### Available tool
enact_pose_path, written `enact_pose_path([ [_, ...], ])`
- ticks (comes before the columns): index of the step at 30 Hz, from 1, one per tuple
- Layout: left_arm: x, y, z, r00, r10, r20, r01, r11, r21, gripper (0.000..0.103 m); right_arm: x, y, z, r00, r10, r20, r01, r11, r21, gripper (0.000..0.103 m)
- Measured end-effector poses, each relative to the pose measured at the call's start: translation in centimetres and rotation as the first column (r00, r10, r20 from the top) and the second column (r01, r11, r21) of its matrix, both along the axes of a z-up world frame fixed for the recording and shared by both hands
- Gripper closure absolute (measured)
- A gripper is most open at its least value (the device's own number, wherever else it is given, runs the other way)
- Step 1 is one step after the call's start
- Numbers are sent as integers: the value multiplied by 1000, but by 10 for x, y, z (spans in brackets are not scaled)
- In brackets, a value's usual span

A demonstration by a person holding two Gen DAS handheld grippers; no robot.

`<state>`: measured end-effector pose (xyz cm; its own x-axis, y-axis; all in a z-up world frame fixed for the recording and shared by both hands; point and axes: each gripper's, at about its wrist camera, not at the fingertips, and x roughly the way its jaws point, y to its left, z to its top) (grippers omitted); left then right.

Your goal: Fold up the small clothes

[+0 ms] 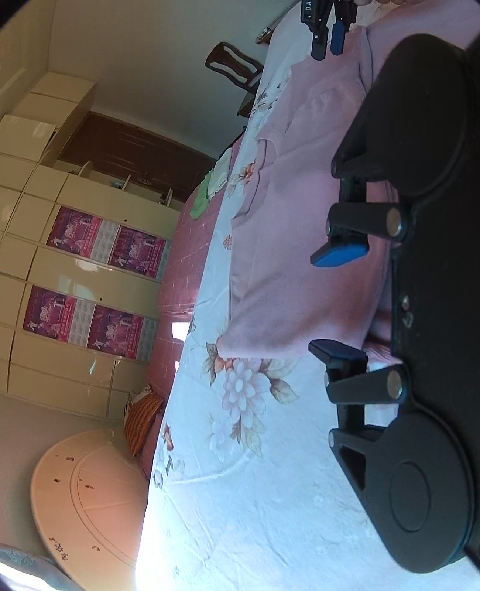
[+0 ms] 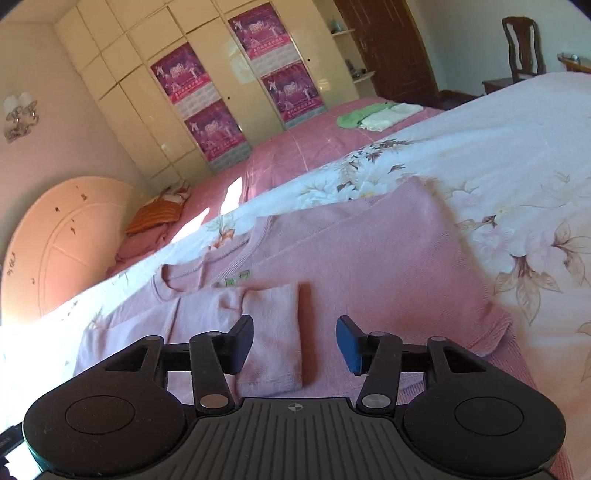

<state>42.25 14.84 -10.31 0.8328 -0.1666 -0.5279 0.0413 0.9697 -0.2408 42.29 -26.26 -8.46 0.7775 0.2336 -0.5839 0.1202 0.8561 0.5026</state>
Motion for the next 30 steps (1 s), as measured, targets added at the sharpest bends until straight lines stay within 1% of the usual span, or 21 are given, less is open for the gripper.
enact_pose_path([
  [3,23,-8,-18,999,-24,-49,23,999,-25,61,18,9,-1,999,41,14,-40,999,-33,55],
  [4,26,-10,-27,997,-22,-79,20,999,-32,60,25,13,-5,998,64,-7,-64,997,-47,63],
  [5,30,-10,-36,995,-23,-102,20,999,-26,60,33,18,-10,995,88,-50,-91,994,-66,69],
  [6,29,-10,-37,996,-28,-83,26,999,-22,60,39,25,-17,989,103,-106,-115,987,-113,70],
  [7,30,-9,-34,995,-32,-93,29,999,-28,60,37,28,-15,991,106,-87,-119,980,-157,75],
  [8,32,-7,-29,996,-31,-88,29,999,-31,60,35,29,-12,991,106,-75,-118,977,-177,75],
  [9,35,-4,-23,997,-28,-66,26,999,-31,59,31,29,-9,993,105,-46,-112,977,-180,75],
  [10,41,-2,-18,999,-27,-47,25,999,-29,55,29,30,-7,994,109,-23,-111,978,-179,75],
  [11,52,0,-13,999,-23,-37,22,999,-24,52,31,32,-6,994,112,-5,-111,977,-183,75],
  [15,101,-5,-3,999,-45,-30,45,999,7,51,57,56,-4,986,166,12,-160,965,-207,75],
  [17,125,-9,-10,997,-55,-53,58,997,46,48,71,75,-6,977,210,24,-198,949,-245,75],
  [19,146,-6,-26,991,-40,-126,52,994,92,46,85,92,-13,973,232,5,-220,928,-300,75],
  [20,148,-1,-32,993,-41,-114,52,994,97,46,93,97,-20,975,221,-30,-218,915,-340,75],
  [21,146,3,-35,994,-59,-97,67,994,88,46,98,99,-25,979,200,-39,-200,911,-361,76],
  [22,144,5,-35,993,-72,-96,81,993,90,46,99,98,-26,982,185,-38,-186,910,-370,77],
  [23,141,5,-32,992,-70,-105,81,991,103,46,100,99,-26,985,166,-49,-171,905,-389,77],
  [24,136,3,-26,993,-55,-106,66,993,102,47,100,99,-24,984,169,-48,-175,908,-381,77],
  [25,129,0,-20,995,-52,-84,58,996,74,47,95,97,-19,983,184,-17,-178,919,-351,77],
  [26,119,-8,-11,996,-81,-43,82,996,21,45,93,97,-13,978,210,15,-194,926,-323,77],
  [27,114,-20,-7,993,-112,-24,112,994,-4,45,91,103,-10,970,240,38,-217,927,-307,77],
  [30,110,-67,-9,976,-218,-24,217,976,-20,44,92,129,-8,940,338,49,-312,907,-283,77],
])
